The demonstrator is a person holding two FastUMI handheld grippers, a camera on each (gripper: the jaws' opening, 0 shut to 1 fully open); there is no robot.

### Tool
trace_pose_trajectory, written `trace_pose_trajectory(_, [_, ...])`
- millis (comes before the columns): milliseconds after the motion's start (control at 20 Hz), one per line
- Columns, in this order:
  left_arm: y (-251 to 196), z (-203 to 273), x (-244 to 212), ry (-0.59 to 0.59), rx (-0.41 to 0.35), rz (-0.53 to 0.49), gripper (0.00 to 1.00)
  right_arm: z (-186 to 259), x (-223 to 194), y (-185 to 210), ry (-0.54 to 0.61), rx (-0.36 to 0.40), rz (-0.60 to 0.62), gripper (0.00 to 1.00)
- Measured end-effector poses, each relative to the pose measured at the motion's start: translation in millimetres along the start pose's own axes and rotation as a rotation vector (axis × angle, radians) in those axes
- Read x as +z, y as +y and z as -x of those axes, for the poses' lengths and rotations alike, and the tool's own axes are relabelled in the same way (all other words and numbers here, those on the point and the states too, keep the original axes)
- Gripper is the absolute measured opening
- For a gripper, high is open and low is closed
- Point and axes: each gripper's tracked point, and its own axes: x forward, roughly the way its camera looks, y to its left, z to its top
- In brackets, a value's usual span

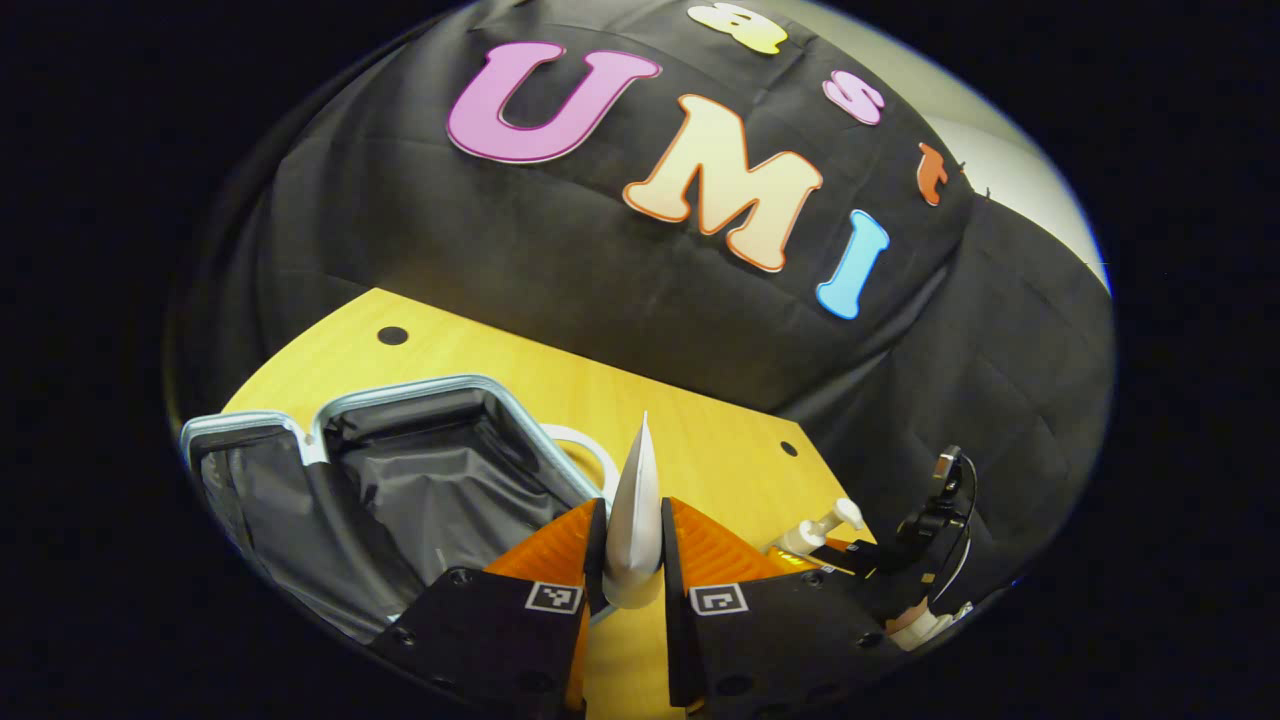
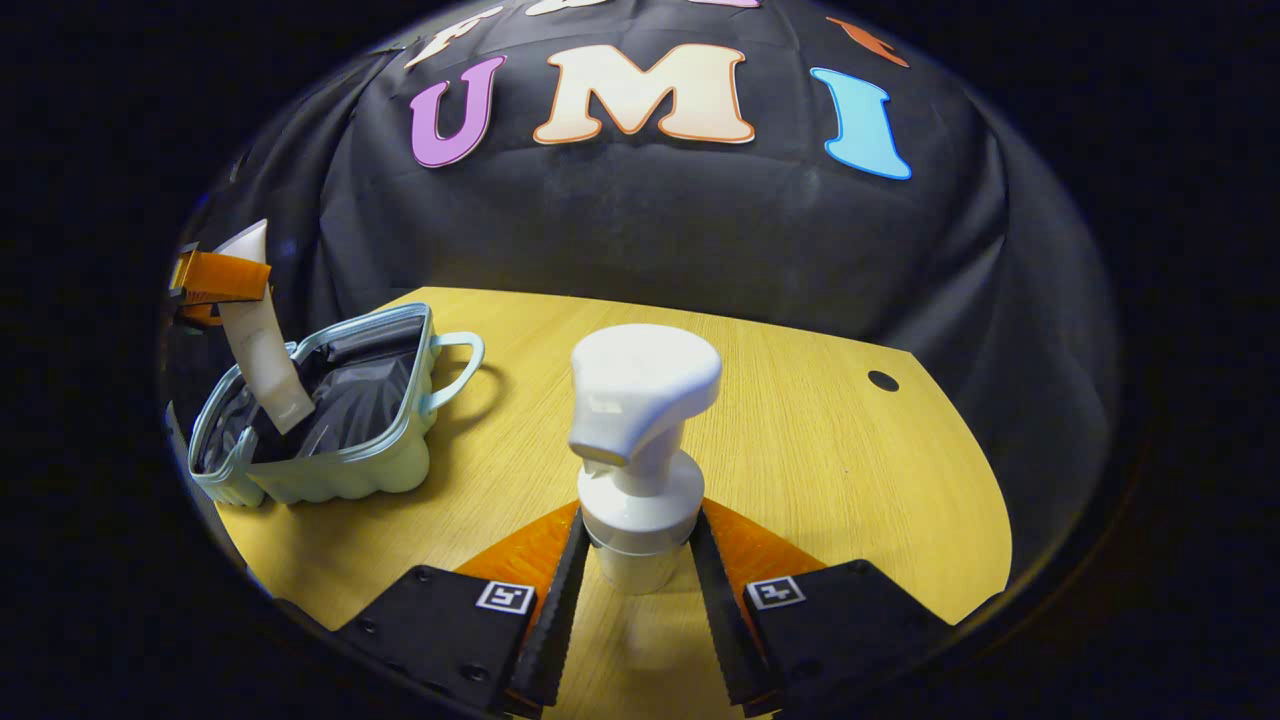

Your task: First open the suitcase, pack the skin care products into it, and then close the suitcase.

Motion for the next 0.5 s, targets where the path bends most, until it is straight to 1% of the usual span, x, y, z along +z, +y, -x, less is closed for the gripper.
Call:
trace_pose_trajectory(100, [23.7,-1.3,-7.1,0.053,0.021,0.026,0.24,8.5,8.2,5.8,0.000,0.012,0.003,0.62])
trace_pose_trajectory(150, [34.4,-2.6,-13.0,0.087,0.029,0.046,0.22,13.3,12.2,8.6,0.004,0.013,0.001,0.62])
trace_pose_trajectory(250, [52.5,-3.9,-25.0,0.141,0.052,0.104,0.22,22.6,19.5,14.6,0.023,0.019,-0.016,0.62])
trace_pose_trajectory(300, [61.4,-5.5,-27.3,0.154,0.063,0.131,0.25,28.4,27.5,19.1,0.028,0.026,-0.028,0.62])
trace_pose_trajectory(450, [87.4,-9.3,-35.0,0.197,0.097,0.155,0.25,41.9,60.3,37.3,0.011,0.053,-0.040,0.62])
trace_pose_trajectory(500, [94.9,-13.4,-37.9,0.210,0.102,0.156,0.22,45.3,72.8,44.4,-0.001,0.065,-0.032,0.62])
